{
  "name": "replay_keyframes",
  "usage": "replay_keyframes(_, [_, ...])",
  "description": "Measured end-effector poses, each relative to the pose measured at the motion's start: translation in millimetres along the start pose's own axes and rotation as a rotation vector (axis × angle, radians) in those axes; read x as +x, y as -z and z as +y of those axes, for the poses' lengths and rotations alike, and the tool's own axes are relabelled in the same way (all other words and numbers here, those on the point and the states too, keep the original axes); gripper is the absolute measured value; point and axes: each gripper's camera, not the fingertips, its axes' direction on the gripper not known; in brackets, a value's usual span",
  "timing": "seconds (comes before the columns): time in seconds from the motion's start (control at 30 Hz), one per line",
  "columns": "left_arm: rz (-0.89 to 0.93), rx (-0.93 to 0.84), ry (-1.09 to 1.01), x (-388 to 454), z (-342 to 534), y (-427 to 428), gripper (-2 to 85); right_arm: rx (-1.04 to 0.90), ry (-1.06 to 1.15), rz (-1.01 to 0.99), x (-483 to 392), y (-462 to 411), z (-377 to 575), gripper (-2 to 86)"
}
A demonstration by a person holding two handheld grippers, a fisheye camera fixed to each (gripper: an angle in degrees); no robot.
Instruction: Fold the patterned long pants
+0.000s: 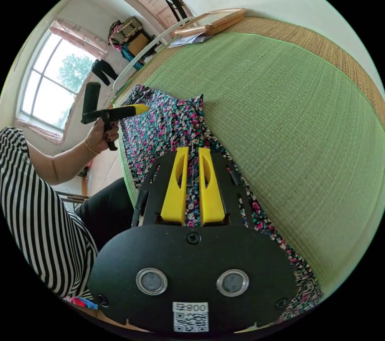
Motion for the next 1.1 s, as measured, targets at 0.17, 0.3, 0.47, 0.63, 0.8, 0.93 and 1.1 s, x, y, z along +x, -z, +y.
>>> replay_keyframes(0.17, [0.064, -0.133, -0.201, 40, -45, -47, 5.4, 0.034, 0.004, 0.047, -22, -3, 21, 4.8])
replay_keyframes(0.3, [-0.020, -0.248, -0.317, 67, -67, -74, 5.1, 0.023, 0.014, 0.006, -32, -12, 33, 4.6])
replay_keyframes(0.47, [-0.235, -0.363, -0.437, 95, -76, -99, 1.1, -0.017, -0.002, 0.008, -41, -27, 51, 3.5])
replay_keyframes(0.63, [-0.204, -0.220, -0.392, 105, -86, -84, 0.3, 0.029, -0.008, 0.003, -41, -25, 63, 2.6])
replay_keyframes(0.8, [-0.236, -0.171, -0.362, 109, -94, -79, 0.4, 0.031, 0.003, 0.018, -44, -22, 67, 2.3])
replay_keyframes(0.93, [-0.057, -0.221, -0.362, 111, -101, -85, 1.2, 0.034, 0.003, 0.020, -44, -20, 71, 2.2])
replay_keyframes(1.1, [-0.041, -0.407, -0.491, 135, -93, -119, 1.6, 0.034, -0.002, 0.010, -42, -16, 73, 2.3])
